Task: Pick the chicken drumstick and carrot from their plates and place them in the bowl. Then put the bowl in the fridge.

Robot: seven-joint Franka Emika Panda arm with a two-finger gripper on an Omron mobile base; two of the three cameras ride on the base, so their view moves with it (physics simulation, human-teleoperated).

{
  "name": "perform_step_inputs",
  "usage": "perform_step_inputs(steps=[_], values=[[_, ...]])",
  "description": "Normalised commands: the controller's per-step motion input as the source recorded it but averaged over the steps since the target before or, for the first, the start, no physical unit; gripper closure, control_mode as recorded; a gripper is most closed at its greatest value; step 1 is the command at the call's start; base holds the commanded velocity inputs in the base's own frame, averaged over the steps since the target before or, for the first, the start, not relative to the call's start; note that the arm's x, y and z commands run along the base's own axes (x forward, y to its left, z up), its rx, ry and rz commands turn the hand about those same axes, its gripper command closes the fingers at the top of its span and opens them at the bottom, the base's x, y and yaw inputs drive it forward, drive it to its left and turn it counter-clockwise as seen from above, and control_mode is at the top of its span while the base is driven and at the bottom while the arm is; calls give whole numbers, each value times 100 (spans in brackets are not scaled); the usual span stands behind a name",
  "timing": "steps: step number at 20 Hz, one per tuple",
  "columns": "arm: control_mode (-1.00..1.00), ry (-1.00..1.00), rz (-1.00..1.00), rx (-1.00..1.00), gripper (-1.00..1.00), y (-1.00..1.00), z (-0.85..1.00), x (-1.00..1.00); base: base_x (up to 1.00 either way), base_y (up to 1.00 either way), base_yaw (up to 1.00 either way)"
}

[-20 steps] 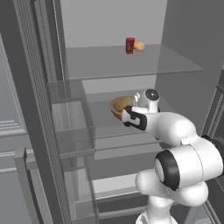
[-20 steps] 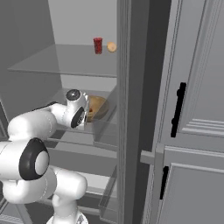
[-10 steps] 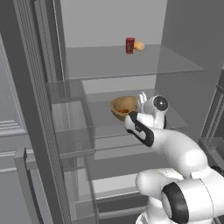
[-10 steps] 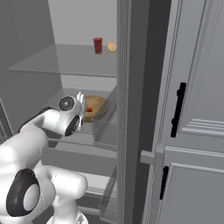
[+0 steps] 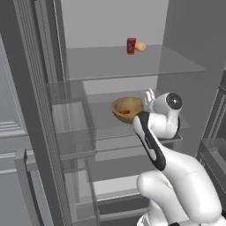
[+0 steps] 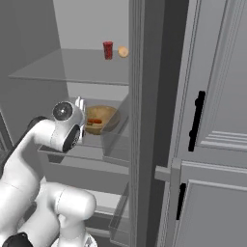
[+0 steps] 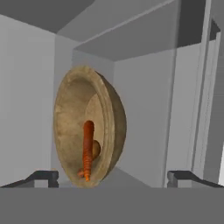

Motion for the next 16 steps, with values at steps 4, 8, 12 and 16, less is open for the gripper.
perform_step_inputs(steps=[4, 8, 12, 16], values=[[-100, 13, 15, -24, -100, 3, 30, -41, 0, 0, 0], [-100, 27, 28, -36, -100, 6, 14, -13, 0, 0, 0], [-100, 20, 38, -28, -100, 2, 6, -45, 0, 0, 0], [-100, 14, 42, -21, -100, 3, 6, -56, 0, 0, 0]])
